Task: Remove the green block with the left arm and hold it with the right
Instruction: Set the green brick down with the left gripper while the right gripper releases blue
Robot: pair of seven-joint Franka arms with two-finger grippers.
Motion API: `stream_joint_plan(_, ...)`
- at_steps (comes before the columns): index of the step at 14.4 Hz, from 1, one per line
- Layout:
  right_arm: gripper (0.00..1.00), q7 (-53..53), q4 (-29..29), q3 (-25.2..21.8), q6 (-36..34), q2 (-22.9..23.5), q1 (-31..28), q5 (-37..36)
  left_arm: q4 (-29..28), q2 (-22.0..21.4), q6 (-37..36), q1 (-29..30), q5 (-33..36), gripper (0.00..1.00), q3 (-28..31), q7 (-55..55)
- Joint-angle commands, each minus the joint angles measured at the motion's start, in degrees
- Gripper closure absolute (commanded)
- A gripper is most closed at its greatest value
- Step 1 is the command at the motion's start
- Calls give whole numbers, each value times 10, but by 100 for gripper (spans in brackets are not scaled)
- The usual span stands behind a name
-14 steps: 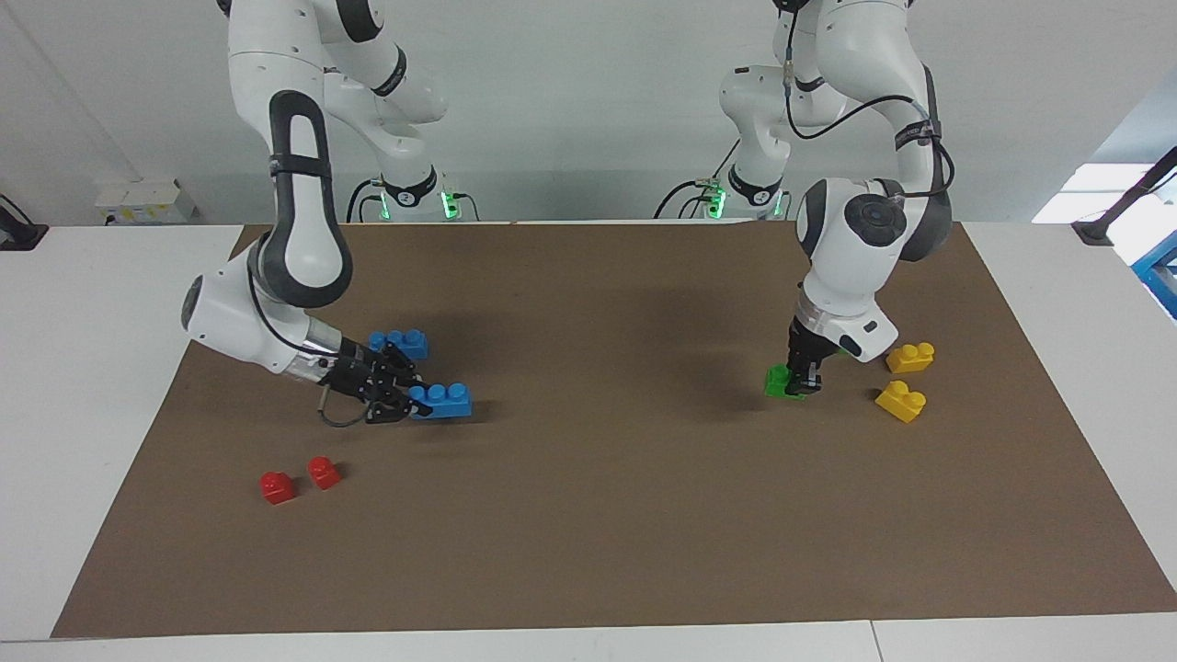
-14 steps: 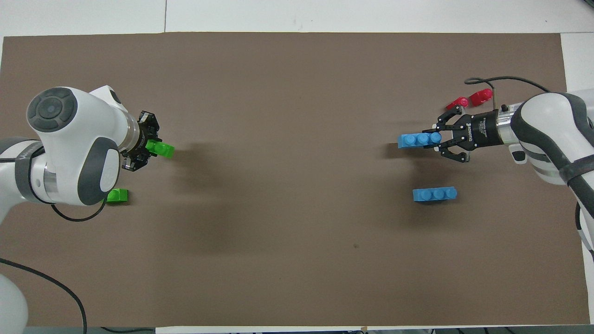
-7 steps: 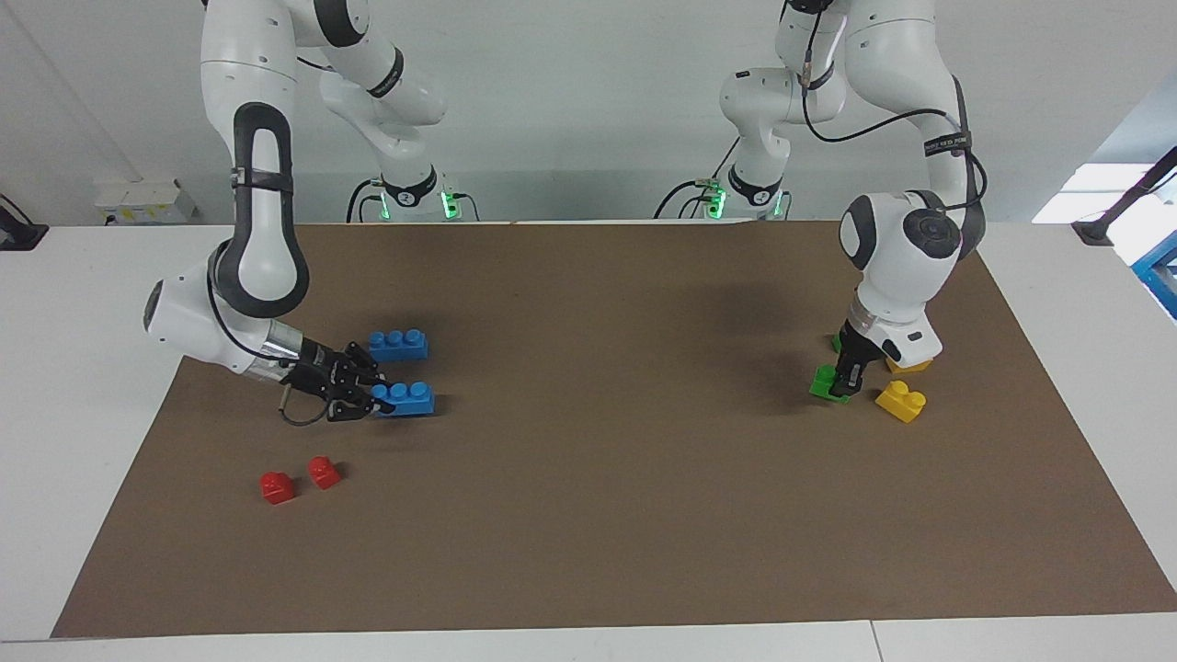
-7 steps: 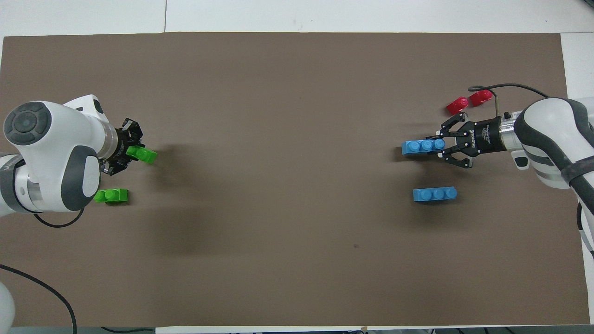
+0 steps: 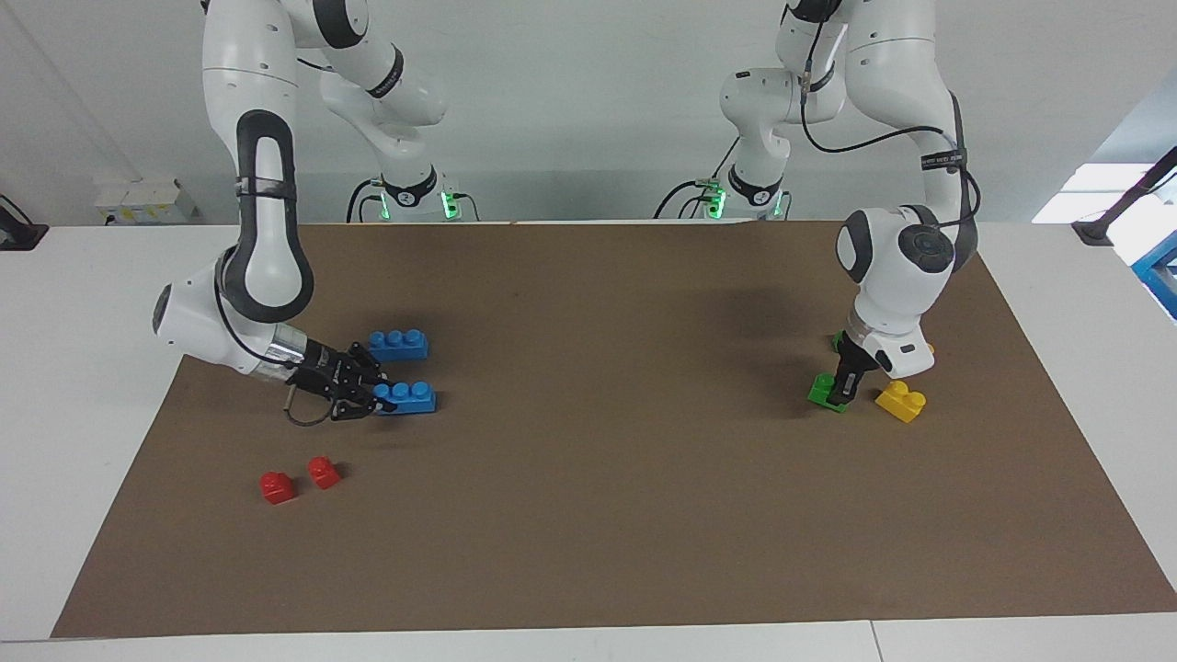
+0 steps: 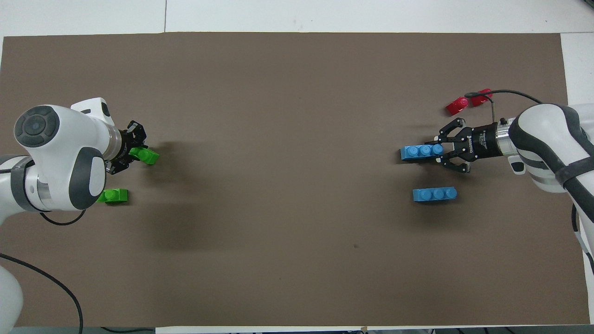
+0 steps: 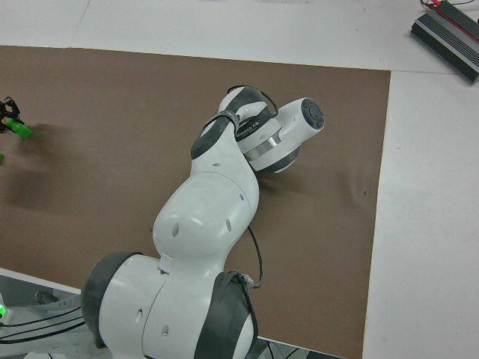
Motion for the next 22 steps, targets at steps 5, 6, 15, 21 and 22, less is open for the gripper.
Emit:
stream_joint_plan(5,100,-53,-18,9,13,-9,-15,-14,-6,10,17,9,-7,0,-4,33)
stream_joint_plan(6,65,-86,-19,9,20,-9,-15,-14,-6,9,17,9,-7,0,-4,33)
stream_joint_plan(15,0,-35,3,6,-58,-97,-23,-44,25,1,14,11,-7,0,-3,48)
stream_joint_plan(21,0,-55,77,8,-149,-186,-25,-186,99,-1,-82,27,-6,0,-1,271)
stream_joint_plan(22,0,-76,79,10,-153,-206,-22,-208,115,-1,-105,31,-6,0,-1,322)
